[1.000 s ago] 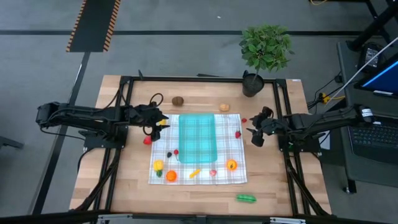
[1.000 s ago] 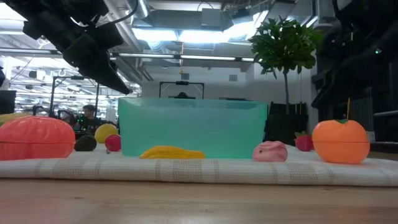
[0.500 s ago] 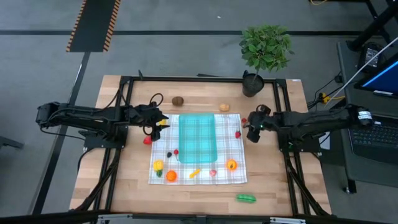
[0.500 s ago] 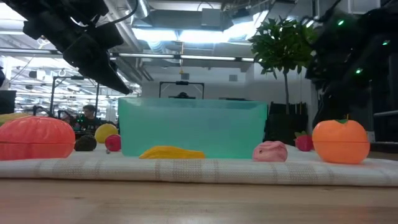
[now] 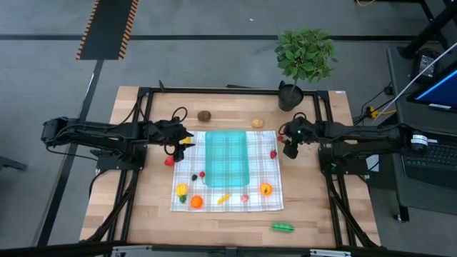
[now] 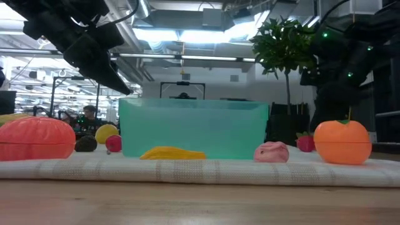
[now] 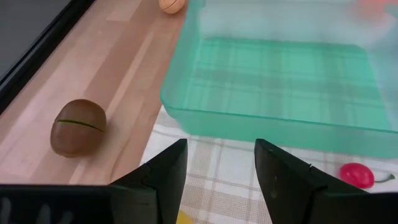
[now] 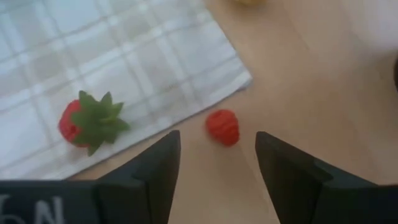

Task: Pick and placing Produce into tupperware
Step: Put the red raspberry into the blue bin

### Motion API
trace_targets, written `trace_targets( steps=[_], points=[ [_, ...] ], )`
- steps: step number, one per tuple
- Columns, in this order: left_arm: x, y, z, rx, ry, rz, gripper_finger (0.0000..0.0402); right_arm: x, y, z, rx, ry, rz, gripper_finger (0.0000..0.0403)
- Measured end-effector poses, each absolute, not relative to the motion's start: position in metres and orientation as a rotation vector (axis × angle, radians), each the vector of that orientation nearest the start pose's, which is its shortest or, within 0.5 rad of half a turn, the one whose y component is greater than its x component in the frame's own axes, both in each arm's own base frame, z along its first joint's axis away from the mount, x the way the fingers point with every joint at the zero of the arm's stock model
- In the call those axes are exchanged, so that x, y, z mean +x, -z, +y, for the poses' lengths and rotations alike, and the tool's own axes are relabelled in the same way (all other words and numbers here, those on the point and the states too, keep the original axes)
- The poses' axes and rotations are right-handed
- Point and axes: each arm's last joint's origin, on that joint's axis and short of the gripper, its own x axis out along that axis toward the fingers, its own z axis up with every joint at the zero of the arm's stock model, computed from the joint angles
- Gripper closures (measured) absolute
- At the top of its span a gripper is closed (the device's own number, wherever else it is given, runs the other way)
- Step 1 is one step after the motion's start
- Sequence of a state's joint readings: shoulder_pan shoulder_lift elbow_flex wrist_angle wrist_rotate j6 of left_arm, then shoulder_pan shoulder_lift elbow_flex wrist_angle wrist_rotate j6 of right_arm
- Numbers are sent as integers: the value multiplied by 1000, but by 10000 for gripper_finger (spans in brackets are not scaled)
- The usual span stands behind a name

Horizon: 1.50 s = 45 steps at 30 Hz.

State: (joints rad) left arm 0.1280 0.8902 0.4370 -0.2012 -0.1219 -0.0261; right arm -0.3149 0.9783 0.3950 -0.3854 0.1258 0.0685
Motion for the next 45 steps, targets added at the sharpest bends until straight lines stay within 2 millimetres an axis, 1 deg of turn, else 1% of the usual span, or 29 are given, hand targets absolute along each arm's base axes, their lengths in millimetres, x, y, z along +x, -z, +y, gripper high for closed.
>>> trace_targets(
  steps=[6,9,14,19,27,40,43,45],
  points=[
    [175,-197,26,-29,-250,652,223,157,-159,-62,128,406,960,192],
    [175,-197,26,-29,-250,652,223,160,-155,-65,106,388,981,192],
    [175,-197,26,-29,-250,652,223,168,-144,-69,17,326,1030,192],
    [175,-197,26,-56,-259,649,223,170,-132,-72,33,323,1097,192],
    [175,-197,26,-57,-260,649,223,176,-120,-75,70,316,1131,192],
    [175,-197,26,-57,-259,649,223,178,-118,-76,70,319,1116,193],
    [175,-197,26,-57,-259,649,223,178,-118,-76,69,318,1117,201],
    [175,-197,26,-57,-259,649,223,178,-118,-76,70,318,1118,215]
  ],
)
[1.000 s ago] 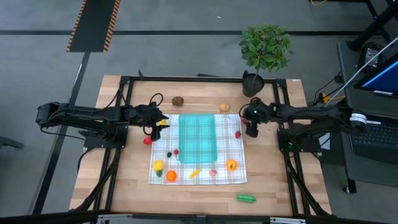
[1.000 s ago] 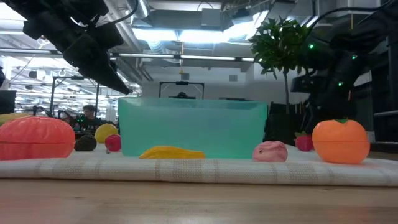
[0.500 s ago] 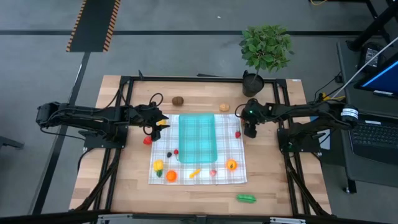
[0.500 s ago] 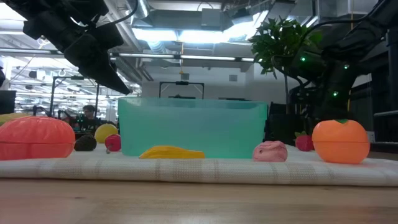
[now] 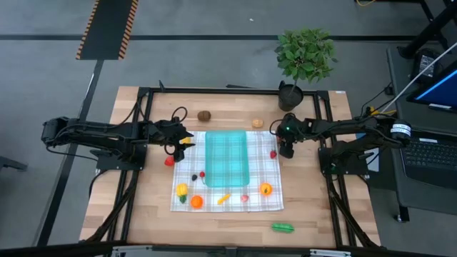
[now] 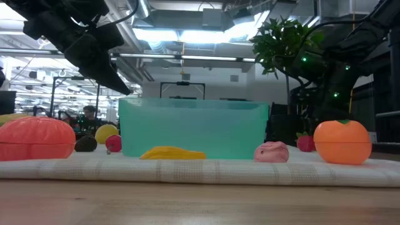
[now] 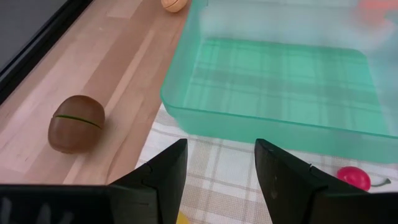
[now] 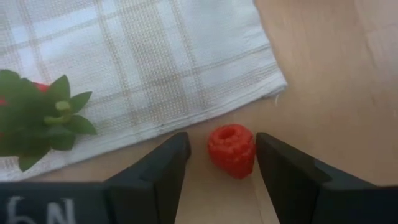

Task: Pick and placing Produce into tupperware
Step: Put the red raspberry into the blue bin

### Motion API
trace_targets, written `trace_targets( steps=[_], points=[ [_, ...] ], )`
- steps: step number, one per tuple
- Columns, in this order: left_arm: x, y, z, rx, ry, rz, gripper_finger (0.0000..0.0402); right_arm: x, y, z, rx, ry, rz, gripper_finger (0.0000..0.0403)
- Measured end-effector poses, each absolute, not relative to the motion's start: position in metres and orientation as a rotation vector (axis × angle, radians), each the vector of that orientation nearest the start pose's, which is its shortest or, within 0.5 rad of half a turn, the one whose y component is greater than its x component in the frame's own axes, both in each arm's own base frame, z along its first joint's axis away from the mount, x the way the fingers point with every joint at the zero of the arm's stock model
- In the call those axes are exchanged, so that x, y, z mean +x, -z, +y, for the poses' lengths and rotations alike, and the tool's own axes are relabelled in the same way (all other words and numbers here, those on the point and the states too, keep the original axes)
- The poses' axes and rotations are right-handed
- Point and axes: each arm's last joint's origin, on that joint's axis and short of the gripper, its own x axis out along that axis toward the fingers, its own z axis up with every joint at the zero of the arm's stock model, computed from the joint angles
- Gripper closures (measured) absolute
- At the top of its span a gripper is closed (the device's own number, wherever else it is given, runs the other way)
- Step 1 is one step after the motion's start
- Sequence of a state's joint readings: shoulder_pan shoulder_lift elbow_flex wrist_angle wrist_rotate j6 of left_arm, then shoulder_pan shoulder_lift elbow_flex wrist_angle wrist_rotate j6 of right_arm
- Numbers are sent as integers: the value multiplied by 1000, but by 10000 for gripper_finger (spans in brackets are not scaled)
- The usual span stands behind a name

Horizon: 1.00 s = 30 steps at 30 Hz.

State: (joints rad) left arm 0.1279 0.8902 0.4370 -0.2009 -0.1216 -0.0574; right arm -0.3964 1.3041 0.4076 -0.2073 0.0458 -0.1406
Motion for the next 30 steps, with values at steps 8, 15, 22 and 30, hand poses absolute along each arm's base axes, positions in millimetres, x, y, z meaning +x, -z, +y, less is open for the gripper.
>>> trace_targets(
  steps=[8,15,22,30],
  points=[
    [175,-197,26,-57,-259,649,223,178,-118,-75,76,302,1120,283],
    [175,-197,26,-57,-259,649,223,178,-117,-75,75,307,1121,294],
    [175,-197,26,-57,-259,649,223,177,-123,-75,73,324,1108,304],
    [175,-197,26,-57,-259,649,223,175,-166,-77,78,367,1059,304]
  ],
)
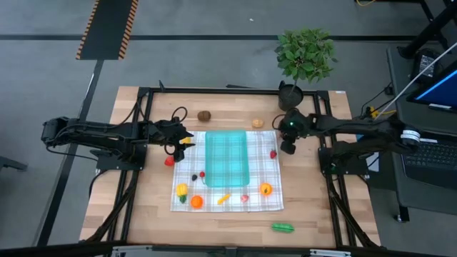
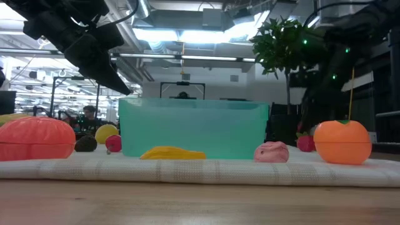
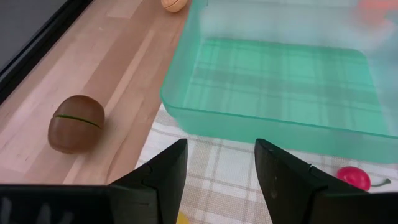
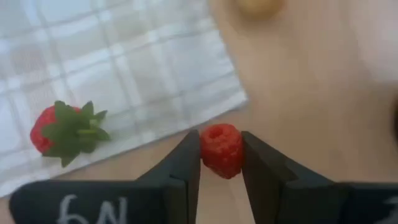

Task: Pick and placing Produce into tupperware
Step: Put the red raspberry into the blue bin

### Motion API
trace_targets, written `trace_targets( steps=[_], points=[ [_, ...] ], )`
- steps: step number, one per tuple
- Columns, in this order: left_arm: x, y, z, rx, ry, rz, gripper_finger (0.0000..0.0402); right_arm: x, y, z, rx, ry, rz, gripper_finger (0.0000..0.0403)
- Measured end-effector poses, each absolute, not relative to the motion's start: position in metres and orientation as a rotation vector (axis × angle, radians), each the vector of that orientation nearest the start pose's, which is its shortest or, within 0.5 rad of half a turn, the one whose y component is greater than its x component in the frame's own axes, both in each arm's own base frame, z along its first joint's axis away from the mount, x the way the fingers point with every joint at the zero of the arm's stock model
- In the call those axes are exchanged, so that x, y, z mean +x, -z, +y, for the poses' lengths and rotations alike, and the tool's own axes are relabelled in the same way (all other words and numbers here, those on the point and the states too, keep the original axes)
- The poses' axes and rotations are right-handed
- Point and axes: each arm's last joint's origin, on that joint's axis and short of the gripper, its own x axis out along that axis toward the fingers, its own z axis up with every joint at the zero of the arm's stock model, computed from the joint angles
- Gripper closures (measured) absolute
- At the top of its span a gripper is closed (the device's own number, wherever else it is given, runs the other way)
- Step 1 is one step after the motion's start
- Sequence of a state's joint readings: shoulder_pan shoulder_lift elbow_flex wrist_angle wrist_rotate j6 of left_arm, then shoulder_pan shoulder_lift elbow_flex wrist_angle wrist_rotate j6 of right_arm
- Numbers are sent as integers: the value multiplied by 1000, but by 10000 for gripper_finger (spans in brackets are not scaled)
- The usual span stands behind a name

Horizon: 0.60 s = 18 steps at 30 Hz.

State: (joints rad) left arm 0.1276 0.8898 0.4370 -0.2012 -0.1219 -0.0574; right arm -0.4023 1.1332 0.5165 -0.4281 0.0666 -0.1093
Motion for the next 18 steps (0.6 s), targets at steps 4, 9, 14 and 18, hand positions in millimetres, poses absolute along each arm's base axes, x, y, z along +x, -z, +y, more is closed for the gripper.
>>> trace_targets(
  steps=[4,9,14,18],
  points=[
    [175,-197,26,-58,-259,649,223,168,-185,-75,78,374,980,301],
    [175,-197,26,-46,-256,650,223,155,-203,-68,98,364,877,308],
    [175,-197,26,-46,-256,650,223,144,-219,-62,110,336,746,308],
    [175,-197,26,-46,-256,650,223,136,-214,-56,127,286,668,308]
  ],
)
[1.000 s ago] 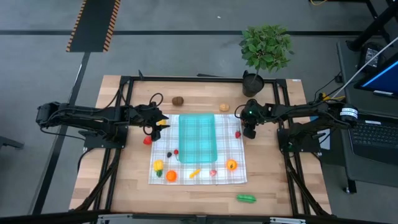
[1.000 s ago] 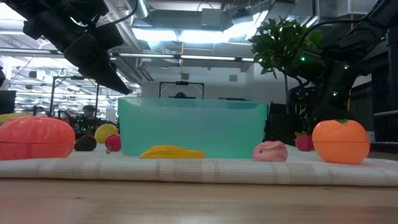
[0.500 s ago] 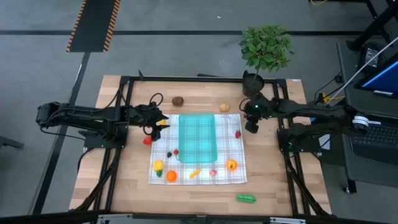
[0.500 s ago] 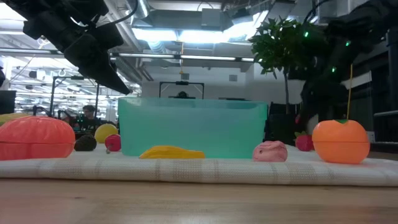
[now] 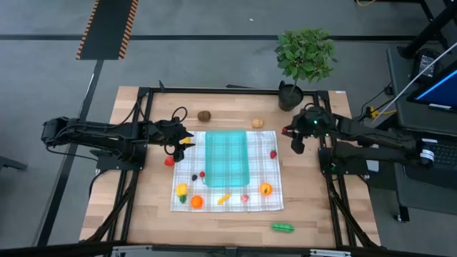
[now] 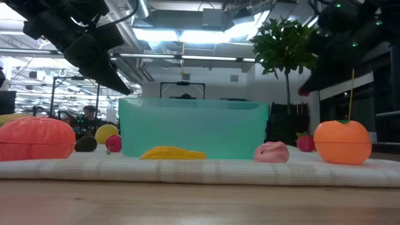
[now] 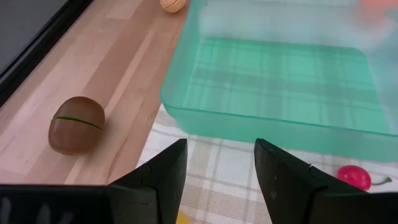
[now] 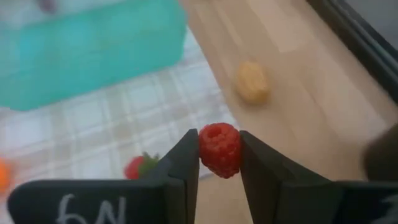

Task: Pick and placing Produce into tupperware
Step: Put the red raspberry into the blue bin

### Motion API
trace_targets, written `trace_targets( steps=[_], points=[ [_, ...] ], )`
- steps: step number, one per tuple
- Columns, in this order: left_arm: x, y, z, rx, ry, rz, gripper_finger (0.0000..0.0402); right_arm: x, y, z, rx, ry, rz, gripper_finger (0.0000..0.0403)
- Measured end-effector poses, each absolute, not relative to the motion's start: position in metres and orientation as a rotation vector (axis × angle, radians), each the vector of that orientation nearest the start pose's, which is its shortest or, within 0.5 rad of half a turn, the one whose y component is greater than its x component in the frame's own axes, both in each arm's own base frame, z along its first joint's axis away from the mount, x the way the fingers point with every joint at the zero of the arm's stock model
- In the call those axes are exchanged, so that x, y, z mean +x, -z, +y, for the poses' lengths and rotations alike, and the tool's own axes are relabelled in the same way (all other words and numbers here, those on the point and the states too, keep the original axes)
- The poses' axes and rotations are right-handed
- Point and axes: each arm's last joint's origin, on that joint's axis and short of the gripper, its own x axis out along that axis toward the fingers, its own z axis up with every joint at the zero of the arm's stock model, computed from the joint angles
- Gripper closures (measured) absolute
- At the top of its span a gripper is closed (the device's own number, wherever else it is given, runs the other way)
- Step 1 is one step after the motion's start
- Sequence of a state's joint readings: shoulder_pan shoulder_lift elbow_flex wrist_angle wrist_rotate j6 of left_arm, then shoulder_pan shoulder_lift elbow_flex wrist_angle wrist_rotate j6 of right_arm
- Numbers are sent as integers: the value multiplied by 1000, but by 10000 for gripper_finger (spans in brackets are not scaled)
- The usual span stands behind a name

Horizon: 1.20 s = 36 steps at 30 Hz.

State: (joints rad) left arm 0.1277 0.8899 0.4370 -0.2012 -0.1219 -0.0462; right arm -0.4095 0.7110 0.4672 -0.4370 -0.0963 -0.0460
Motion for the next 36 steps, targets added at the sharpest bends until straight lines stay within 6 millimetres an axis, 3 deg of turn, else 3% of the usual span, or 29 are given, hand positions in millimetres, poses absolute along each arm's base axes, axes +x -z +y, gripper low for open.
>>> trace_targets(
  steps=[6,19,27,36],
  points=[
    [175,-197,26,-46,-256,650,223,130,-194,-49,184,175,490,309],
    [178,-200,26,-43,-255,605,223,124,-168,-38,101,-104,45,309],
    [179,-202,26,-17,-243,588,223,123,-164,-37,86,-118,25,309],
    [186,-213,23,49,-95,458,223,123,-167,-36,93,-126,3,309]
  ],
)
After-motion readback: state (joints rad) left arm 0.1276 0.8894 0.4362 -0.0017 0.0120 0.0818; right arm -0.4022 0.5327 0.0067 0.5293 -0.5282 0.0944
